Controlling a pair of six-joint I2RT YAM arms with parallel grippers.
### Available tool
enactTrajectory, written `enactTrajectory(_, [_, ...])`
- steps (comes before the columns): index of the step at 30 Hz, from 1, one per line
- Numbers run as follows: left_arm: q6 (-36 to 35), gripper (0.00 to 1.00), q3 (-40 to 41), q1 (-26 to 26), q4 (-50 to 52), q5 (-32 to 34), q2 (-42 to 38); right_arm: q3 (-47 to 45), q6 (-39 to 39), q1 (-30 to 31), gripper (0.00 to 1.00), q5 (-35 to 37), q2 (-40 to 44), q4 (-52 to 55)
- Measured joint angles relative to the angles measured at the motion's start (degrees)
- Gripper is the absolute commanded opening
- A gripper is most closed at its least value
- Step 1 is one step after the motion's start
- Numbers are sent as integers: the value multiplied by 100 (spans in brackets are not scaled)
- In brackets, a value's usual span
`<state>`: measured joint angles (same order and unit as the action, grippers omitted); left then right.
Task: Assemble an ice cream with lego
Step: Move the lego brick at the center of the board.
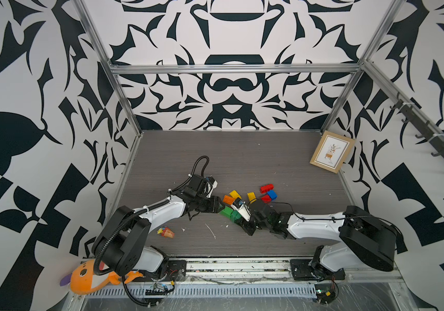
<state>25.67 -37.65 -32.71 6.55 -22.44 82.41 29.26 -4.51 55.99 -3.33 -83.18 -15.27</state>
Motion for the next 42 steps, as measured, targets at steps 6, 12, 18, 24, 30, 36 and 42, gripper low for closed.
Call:
enactTrajectory(6, [-66,51,-17,7,-92,-46,146,55,0,0,24,0,-2,103])
enactTrajectory(12, [-234,50,-195,9,-94,-146,260,114,0,-2,23,13,-2,232])
enactTrajectory(18, [-365,49,-273,-7,-109,-247,433,275,20,-2,21,20,-17,535])
enactTrajectory(24, [-249,49,-271,-98,-203,-264,433,369,20,-4,19,90,-13,776])
enactTrajectory(30, [55,49,-256,-348,-627,-52,485,448,11,-17,19,168,46,1150])
enactTrajectory(36, [514,50,42,-424,-1412,-173,577,448,-22,-28,18,223,240,1506])
enactTrajectory(42, [599,59,74,-619,-1381,-354,575,448,-92,0,18,105,540,2081])
